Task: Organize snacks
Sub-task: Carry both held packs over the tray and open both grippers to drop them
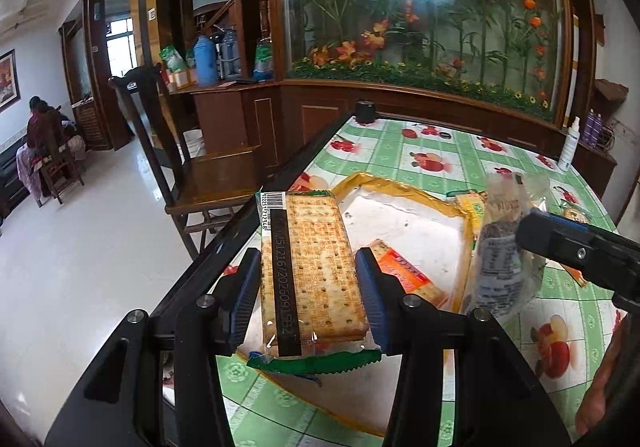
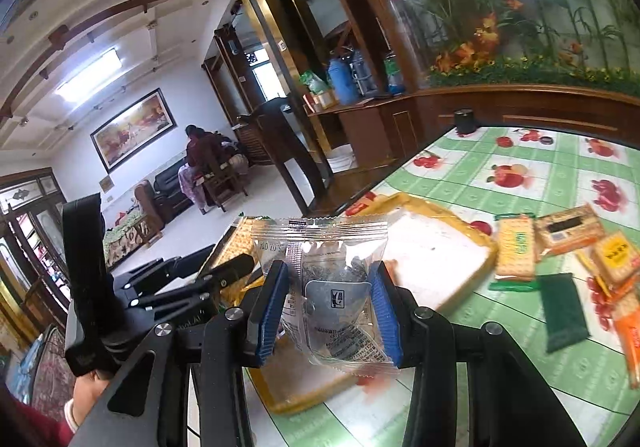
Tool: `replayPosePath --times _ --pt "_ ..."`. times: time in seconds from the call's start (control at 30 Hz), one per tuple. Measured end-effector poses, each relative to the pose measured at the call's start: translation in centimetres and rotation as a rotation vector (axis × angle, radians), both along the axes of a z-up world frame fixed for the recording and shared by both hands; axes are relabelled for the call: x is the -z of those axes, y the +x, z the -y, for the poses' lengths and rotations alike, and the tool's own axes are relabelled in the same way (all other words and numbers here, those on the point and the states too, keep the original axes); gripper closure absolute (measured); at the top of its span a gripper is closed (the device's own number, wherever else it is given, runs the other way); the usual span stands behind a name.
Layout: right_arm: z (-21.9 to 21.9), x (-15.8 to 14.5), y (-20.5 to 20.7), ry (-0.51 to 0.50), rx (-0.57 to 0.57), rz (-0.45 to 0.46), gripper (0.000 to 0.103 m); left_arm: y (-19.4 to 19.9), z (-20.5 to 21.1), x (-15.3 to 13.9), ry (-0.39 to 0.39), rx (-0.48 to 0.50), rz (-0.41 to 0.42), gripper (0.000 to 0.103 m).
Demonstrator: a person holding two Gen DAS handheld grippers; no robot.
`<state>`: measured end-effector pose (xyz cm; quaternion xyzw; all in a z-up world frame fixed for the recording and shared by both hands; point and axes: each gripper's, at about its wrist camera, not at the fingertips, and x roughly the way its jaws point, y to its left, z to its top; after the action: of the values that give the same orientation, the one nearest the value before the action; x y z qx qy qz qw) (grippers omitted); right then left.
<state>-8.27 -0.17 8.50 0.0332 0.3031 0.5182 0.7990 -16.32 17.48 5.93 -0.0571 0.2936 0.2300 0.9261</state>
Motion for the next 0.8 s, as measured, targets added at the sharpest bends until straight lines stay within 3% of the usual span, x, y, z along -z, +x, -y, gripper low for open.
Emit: replayPosePath --times 0.8 --pt "-4.2 3.5 2.6 -0.046 0.005 -0.067 0.061 0.7 -1.0 1.0 0.005 -0.025 -0.022 0.057"
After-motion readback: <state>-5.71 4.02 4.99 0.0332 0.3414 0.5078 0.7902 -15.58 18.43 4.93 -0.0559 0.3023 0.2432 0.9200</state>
